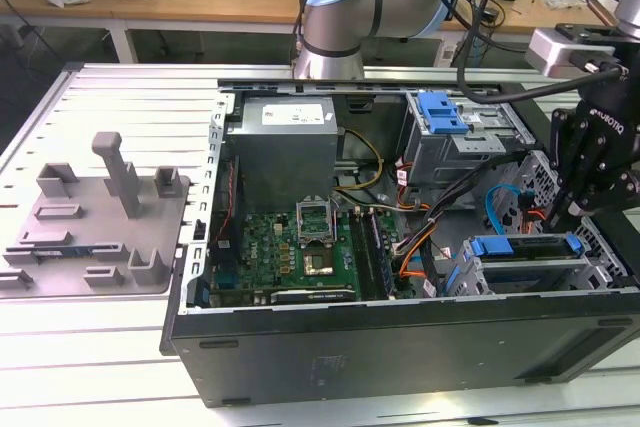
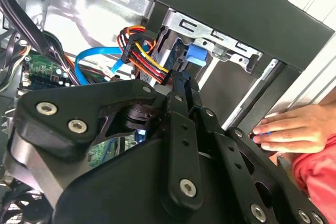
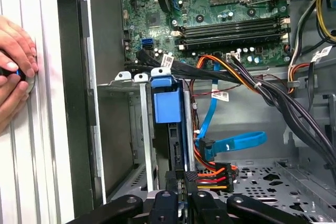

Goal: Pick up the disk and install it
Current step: 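Insert the first disk wire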

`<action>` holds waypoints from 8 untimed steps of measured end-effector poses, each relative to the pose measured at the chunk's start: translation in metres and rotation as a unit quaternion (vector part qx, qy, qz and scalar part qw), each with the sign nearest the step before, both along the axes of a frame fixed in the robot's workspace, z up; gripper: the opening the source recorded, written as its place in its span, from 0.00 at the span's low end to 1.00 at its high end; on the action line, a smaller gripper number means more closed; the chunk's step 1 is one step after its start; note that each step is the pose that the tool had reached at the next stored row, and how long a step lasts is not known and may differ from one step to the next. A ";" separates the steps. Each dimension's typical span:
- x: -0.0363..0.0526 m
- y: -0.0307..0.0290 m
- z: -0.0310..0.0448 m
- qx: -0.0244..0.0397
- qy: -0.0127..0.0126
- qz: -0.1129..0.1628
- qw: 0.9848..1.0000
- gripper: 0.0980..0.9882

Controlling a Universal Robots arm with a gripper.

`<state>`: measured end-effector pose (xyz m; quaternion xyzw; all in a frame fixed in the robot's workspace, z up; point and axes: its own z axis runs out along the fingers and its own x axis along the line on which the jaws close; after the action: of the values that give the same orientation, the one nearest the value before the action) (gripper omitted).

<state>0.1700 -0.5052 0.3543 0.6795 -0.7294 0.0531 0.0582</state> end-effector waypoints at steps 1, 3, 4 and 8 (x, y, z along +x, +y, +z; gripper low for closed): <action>0.0000 0.0000 0.0000 0.000 0.000 0.000 1.000 0.08; 0.0000 0.0001 0.0000 0.000 0.000 0.000 1.000 0.08; -0.0002 0.0001 -0.0001 0.000 0.000 0.000 1.000 0.08; -0.0017 0.0001 -0.0002 0.000 0.000 0.000 1.000 0.08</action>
<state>0.1683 -0.5052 0.3540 0.6797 -0.7293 0.0531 0.0581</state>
